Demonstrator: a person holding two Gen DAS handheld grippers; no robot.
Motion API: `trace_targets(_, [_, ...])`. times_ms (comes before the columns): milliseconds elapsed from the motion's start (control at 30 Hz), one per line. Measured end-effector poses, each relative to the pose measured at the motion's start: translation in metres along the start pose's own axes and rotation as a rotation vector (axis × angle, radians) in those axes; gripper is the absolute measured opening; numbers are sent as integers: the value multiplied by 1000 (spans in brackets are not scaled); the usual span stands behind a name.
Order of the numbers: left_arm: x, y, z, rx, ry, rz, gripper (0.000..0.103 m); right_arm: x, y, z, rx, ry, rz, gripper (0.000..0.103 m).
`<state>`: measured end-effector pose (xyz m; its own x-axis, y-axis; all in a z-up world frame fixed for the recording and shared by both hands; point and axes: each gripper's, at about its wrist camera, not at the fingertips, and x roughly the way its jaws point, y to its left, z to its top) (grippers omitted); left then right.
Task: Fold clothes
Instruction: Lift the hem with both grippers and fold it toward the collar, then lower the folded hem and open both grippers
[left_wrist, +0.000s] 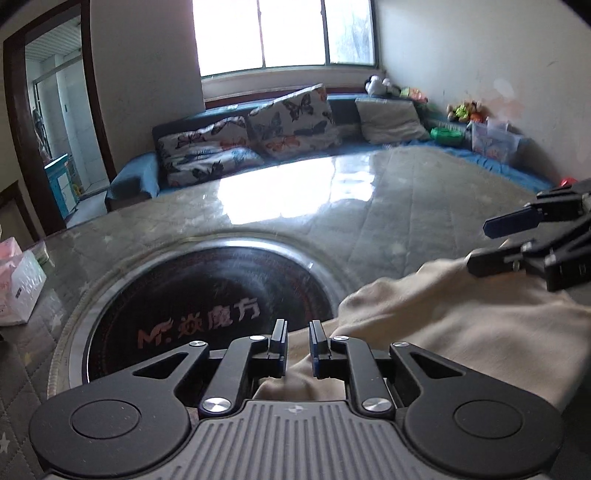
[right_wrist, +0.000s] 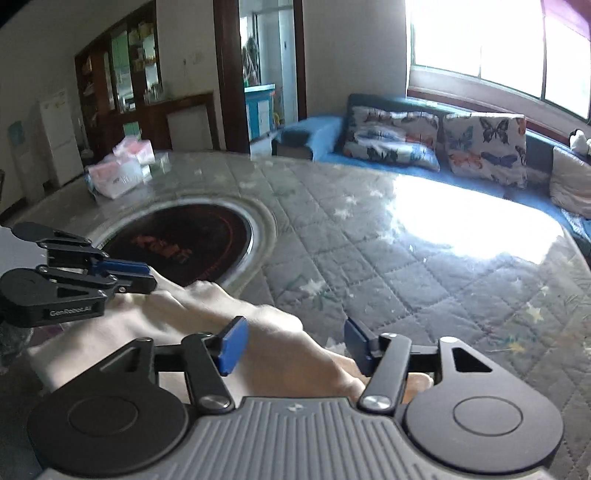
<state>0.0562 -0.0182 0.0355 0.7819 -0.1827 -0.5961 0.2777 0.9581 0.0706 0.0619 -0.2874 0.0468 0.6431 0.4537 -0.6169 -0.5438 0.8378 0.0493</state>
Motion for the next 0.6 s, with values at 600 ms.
trace_targets(600, [16, -14, 2, -30, 39, -81, 15, 14, -31, -22, 231, 19, 90, 42])
